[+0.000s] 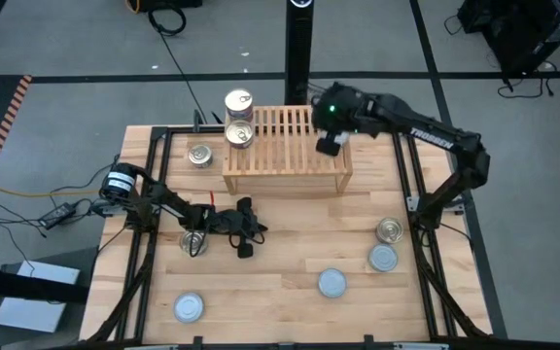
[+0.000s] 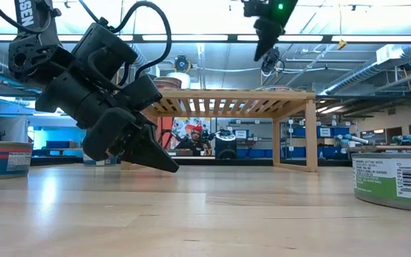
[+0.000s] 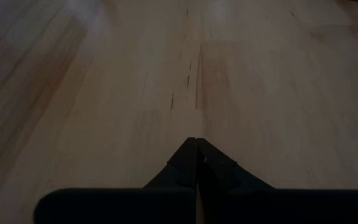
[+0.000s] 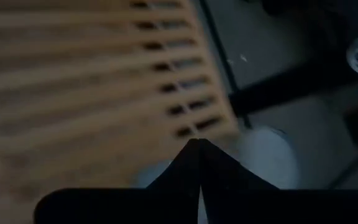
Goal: Stack canned seafood by type on shelf
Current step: Stack the blue-pink tuna can on top of the other blue tuna can on the shelf
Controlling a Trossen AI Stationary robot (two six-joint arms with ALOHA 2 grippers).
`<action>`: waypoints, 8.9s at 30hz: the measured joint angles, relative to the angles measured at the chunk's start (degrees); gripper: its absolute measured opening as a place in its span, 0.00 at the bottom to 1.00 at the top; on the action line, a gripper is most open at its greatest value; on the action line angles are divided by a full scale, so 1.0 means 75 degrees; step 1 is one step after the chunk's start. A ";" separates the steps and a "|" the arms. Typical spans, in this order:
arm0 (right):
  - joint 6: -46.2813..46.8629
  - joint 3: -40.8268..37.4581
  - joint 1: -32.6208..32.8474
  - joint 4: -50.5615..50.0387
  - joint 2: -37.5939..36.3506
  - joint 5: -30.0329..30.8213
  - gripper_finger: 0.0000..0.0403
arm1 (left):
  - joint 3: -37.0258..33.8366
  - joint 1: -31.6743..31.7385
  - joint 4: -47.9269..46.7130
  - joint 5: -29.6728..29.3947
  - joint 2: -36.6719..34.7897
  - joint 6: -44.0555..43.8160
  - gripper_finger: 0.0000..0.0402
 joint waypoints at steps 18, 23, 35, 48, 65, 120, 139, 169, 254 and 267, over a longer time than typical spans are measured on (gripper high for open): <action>0.1193 -0.2206 0.2923 0.2412 -0.0172 -0.0473 0.01 | 0.0000 0.0000 -0.0063 0.0096 0.0000 0.0020 0.02; 0.1585 -0.3111 0.3510 0.3400 -0.0284 -0.0647 0.01 | 0.0000 0.0000 -0.0031 0.0118 0.0000 0.0023 0.02; 0.2645 -0.4964 0.4946 0.5418 -0.0587 -0.0469 0.01 | 0.0003 -0.0017 0.0110 0.0924 -0.0093 0.0023 0.02; 0.3885 -0.6023 0.5875 0.5955 -0.0949 -0.0036 0.01 | 0.0006 -0.0181 -0.1267 0.1192 -0.1453 0.0002 0.02; 0.5210 -0.6131 0.6565 0.5473 -0.0946 -0.0872 0.03 | 0.0012 -0.0929 -0.2131 0.1111 -0.1964 -0.0402 0.02; 0.5882 -0.6814 0.6557 0.5843 -0.0931 -0.1037 0.03 | 0.1604 -0.3223 -0.9487 0.0563 -0.3171 -0.3940 0.02; 0.5653 -0.6814 0.6554 0.5893 -0.0931 -0.0819 0.03 | 0.1853 -0.2847 -1.2756 -0.0072 -0.4813 -0.4946 0.02; 0.5454 -0.6814 0.6554 0.5942 -0.0931 -0.0545 0.03 | 0.2088 -0.2522 -0.9843 -0.0939 -0.3888 -0.4185 0.02; 0.4522 -0.6814 0.6300 0.6747 -0.0931 -0.0204 0.03 | 0.2487 -0.1394 -0.9915 -0.0077 -0.3879 -0.1962 0.01; 0.4655 -0.6814 0.6300 0.6757 -0.0931 -0.0149 0.03 | 0.2690 -0.1428 -0.9937 -0.1186 -0.3879 -0.1585 0.01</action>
